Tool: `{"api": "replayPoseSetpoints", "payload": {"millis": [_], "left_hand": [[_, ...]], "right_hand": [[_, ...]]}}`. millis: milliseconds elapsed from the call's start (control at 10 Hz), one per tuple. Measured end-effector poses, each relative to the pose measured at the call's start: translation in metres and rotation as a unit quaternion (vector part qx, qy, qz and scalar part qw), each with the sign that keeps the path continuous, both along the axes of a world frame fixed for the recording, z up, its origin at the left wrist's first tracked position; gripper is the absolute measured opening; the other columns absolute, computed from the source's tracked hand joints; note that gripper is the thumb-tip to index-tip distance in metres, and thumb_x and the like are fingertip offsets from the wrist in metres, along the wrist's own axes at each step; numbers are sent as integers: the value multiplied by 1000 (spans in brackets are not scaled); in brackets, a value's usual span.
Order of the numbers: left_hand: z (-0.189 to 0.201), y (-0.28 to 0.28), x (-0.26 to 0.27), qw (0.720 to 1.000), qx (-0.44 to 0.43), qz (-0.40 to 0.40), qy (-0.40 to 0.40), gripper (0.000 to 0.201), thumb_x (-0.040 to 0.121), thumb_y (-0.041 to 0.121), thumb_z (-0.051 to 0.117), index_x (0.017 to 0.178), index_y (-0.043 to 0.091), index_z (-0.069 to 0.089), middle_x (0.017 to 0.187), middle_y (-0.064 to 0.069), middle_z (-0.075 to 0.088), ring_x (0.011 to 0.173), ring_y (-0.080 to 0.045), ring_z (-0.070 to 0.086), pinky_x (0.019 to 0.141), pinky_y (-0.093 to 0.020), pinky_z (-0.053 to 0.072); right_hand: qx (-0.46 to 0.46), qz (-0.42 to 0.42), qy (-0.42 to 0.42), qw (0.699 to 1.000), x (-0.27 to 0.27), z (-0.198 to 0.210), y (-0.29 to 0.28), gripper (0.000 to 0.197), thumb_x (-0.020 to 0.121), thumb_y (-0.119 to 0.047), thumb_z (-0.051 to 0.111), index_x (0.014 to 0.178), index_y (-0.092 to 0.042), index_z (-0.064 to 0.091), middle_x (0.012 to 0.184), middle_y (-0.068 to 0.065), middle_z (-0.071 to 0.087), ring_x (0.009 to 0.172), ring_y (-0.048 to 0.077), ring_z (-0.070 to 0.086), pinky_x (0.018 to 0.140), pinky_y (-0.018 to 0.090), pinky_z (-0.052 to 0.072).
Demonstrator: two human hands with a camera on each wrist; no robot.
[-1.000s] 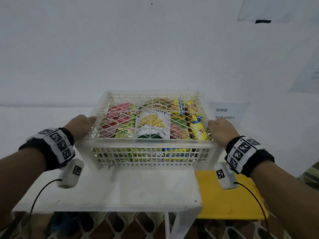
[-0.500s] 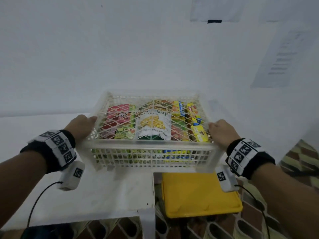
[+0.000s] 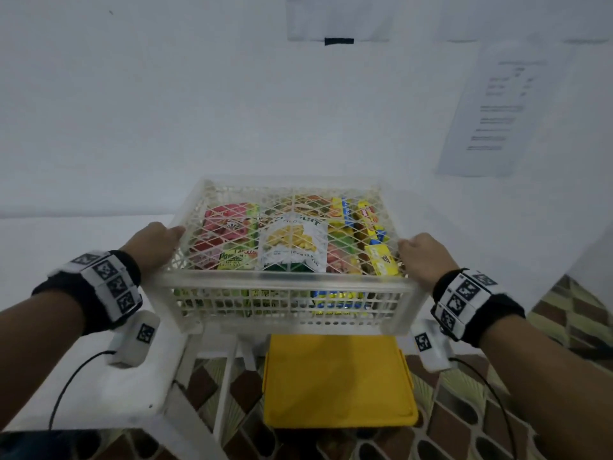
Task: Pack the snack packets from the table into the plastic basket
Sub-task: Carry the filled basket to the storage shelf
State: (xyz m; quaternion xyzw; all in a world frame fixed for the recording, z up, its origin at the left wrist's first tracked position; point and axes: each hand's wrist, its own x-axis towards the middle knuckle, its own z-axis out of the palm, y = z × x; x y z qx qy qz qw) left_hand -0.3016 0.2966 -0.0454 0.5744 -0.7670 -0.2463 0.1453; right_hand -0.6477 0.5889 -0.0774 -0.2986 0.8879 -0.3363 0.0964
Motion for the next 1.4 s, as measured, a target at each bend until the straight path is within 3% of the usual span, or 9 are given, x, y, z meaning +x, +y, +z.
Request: {"api": "replayPoseSetpoints", "payload": {"millis": [100, 200, 400, 600, 700, 900, 1200, 1300, 1400], "left_hand": [[-5, 16, -29, 998, 22, 25, 51, 42, 108, 27, 42, 75, 4, 54, 70, -9, 49, 61, -23, 46, 59, -32, 38], [-15, 23, -60, 1000, 6, -14, -7, 24, 106, 8, 40, 119, -4, 56, 85, -14, 49, 85, -34, 58, 72, -38, 44], [-32, 47, -117, 997, 13, -52, 61, 41, 107, 30, 42, 85, -1, 57, 106, -33, 62, 98, -43, 61, 82, -43, 44], [-71, 74, -156, 997, 28, -42, 61, 42, 109, 26, 40, 93, -8, 58, 99, -28, 63, 94, -39, 60, 84, -41, 45], [-105, 84, -166, 999, 18, -5, 32, 36, 110, 27, 37, 101, -2, 56, 93, -20, 60, 85, -35, 57, 84, -39, 43], [-203, 86, -166, 998, 46, -6, 45, 47, 106, 50, 39, 87, 7, 48, 75, -7, 51, 66, -25, 48, 61, -35, 33], [-341, 86, -165, 993, 100, 29, 62, 46, 105, 52, 40, 95, 7, 45, 78, -11, 52, 71, -30, 54, 68, -41, 45], [-388, 78, -160, 995, 88, 23, 28, 38, 100, 65, 37, 90, 29, 44, 75, -9, 56, 66, -28, 58, 65, -37, 48], [-422, 77, -164, 992, 109, 42, 50, 40, 106, 46, 41, 103, 7, 51, 79, -11, 54, 68, -26, 53, 58, -31, 37]], "right_hand": [[0, -9, -7, 1000, -29, -5, 18, 33, 100, -25, 45, 73, -7, 52, 72, 11, 58, 71, 26, 56, 59, 31, 36], [-4, -18, -15, 1000, -54, -11, 34, 35, 100, -24, 46, 69, -7, 53, 71, 11, 62, 71, 26, 60, 60, 31, 38], [-9, -56, -27, 998, -90, -28, 65, 39, 101, -23, 45, 74, -1, 61, 70, 7, 66, 68, 26, 64, 57, 27, 40], [-9, -68, -23, 997, -114, -72, 86, 39, 103, -21, 45, 65, -14, 39, 55, 0, 46, 52, 21, 47, 49, 28, 31], [-3, -61, -34, 998, -128, -108, 88, 32, 103, -28, 45, 75, -13, 39, 60, 2, 44, 54, 20, 45, 52, 31, 30], [23, -45, -55, 997, -141, -185, 88, 29, 107, -32, 41, 102, -5, 47, 86, 5, 56, 70, 13, 48, 58, 32, 31], [51, -47, -100, 993, -148, -323, 72, 25, 106, -33, 44, 100, -9, 48, 82, 5, 55, 80, 28, 54, 68, 36, 33], [48, -49, -114, 991, -145, -364, 65, 23, 107, -28, 45, 100, -7, 49, 82, 9, 57, 76, 28, 52, 67, 37, 33], [44, -61, -131, 989, -143, -402, 63, 22, 106, -28, 46, 98, -8, 50, 83, 14, 61, 73, 29, 57, 65, 38, 38]]}}
